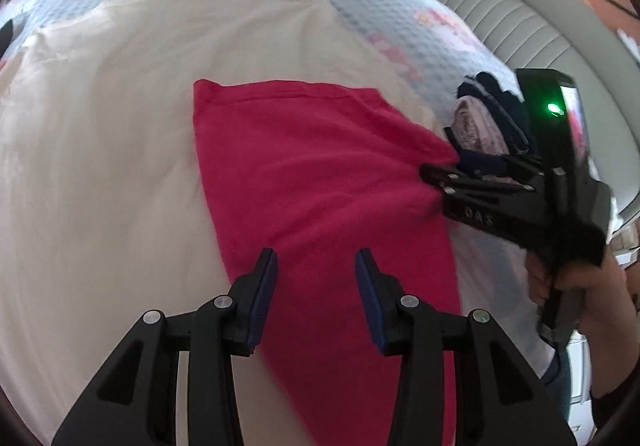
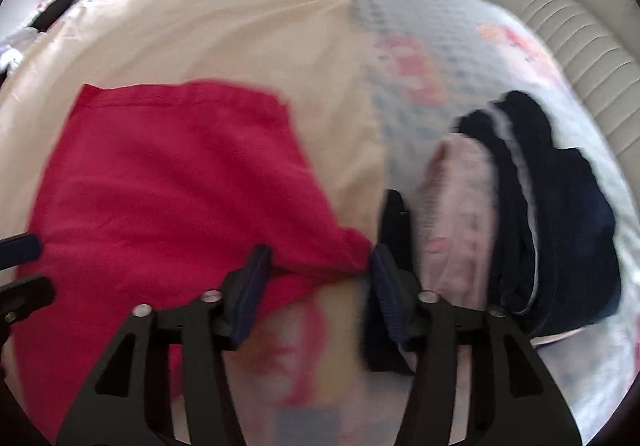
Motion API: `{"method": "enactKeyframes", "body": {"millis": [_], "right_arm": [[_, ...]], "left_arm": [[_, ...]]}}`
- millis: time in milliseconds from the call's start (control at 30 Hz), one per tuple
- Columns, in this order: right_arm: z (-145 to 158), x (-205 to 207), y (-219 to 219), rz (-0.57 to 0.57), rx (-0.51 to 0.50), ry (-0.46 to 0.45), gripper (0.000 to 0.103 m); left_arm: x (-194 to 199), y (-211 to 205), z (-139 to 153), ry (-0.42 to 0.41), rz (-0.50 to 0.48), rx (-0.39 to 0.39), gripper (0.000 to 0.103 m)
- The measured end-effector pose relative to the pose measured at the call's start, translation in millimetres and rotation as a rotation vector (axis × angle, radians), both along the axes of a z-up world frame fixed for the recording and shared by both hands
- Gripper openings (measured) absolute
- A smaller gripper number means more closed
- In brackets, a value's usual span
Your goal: Fold clothes
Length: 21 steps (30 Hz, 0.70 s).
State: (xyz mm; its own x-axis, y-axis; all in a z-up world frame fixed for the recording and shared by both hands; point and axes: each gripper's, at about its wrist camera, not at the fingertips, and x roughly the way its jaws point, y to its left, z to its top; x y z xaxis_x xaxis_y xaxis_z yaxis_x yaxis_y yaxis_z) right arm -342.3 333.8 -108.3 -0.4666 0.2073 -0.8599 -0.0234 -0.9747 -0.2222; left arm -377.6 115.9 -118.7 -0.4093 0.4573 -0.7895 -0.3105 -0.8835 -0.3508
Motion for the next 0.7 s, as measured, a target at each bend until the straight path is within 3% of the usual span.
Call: {"method": "enactKeyframes", "body": {"millis": [167, 267, 300, 367, 433, 500, 567, 700], "right_arm": [[26, 21, -3, 0.03, -0.207, 0.074, 0.061], [29, 47, -20, 0.095, -0.324, 0.05, 0.064], [27, 57, -27, 0.119, -0.347, 0.03, 0.064], [20, 82, -45, 0.156, -0.357, -0.016, 0.064], [14, 110, -58, 0.183, -0.398, -0.045, 0.064], [9, 134, -66, 0.185, -0.435, -0.052, 0.069], [3, 158, -74, 0.183, -0.462, -0.06, 0.068], [-8, 206, -89, 0.176, -0.372, -0.059, 0.069]], "left_arm": [[38, -4, 0, -0.002, 0.001, 0.01, 0.042], [65, -1, -10, -0.046, 0.004, 0.042, 0.04], [75, -2, -13, -0.059, 0.006, 0.073, 0.04], [92, -20, -17, -0.108, 0.044, 0.257, 0.04], [114, -32, -18, -0.115, 0.097, 0.238, 0.039], [132, -31, -19, -0.099, 0.087, 0.144, 0.037], [148, -31, -21, -0.111, 0.086, 0.122, 0.036], [180, -28, -24, -0.098, 0.071, 0.045, 0.035]]}}
